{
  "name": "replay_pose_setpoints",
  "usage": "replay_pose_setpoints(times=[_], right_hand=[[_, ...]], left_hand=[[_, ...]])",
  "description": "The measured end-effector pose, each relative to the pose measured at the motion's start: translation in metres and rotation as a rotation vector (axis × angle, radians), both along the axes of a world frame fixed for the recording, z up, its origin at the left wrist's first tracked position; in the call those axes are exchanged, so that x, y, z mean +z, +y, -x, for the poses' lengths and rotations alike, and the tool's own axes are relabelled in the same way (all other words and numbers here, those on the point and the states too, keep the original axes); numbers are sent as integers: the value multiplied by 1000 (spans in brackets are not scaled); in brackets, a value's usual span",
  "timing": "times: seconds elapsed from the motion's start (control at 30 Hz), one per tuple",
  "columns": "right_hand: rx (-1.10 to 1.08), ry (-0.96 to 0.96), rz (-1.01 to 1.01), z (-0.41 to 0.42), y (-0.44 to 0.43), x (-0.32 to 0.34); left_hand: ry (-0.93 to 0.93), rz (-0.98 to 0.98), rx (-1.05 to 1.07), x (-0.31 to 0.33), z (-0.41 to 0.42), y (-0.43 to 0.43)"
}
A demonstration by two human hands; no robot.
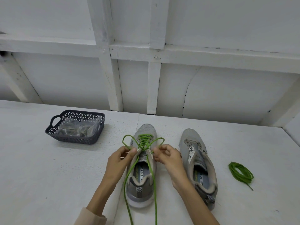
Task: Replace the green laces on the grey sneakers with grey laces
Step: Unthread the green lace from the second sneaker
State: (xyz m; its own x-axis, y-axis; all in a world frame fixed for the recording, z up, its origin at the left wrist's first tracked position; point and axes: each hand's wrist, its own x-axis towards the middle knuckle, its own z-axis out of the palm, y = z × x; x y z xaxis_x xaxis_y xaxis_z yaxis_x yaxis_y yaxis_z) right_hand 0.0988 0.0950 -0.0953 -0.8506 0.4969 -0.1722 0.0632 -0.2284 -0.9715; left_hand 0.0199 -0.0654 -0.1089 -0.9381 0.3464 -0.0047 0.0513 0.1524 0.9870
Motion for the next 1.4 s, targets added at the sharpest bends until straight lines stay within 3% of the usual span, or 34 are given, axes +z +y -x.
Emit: replay_pose_setpoints(times=[0.1, 0.23, 0.4, 0.47, 0.6, 0.83, 1.07, 1.23, 1.3, 1.4], right_hand=[[81, 14, -72, 1, 1, 4], [-100, 34, 122, 3, 1, 3], [66, -3, -9, -2, 1, 2], [92, -1, -29, -1, 2, 6], [-60, 0, 94, 6, 3, 6], [113, 17, 0, 1, 2, 11], [-124, 37, 150, 10, 4, 5], [69, 20, 45, 3, 2, 7], [69, 30, 8, 3, 4, 8], [-151, 48, 138, 8, 5, 5]], left_hand=[[10, 23, -14, -2, 4, -2], [-87, -161, 183, 3, 5, 4], [-22, 45, -50, -1, 3, -4], [-32, 1, -16, -1, 8, -4], [-101, -121, 131, 2, 9, 3], [-101, -13, -125, 5, 10, -10], [-164, -152, 0, 11, 16, -2], [-109, -23, -222, 8, 13, -10], [-89, -59, -188, 7, 14, -9], [-144, -170, 32, 7, 14, -2]])
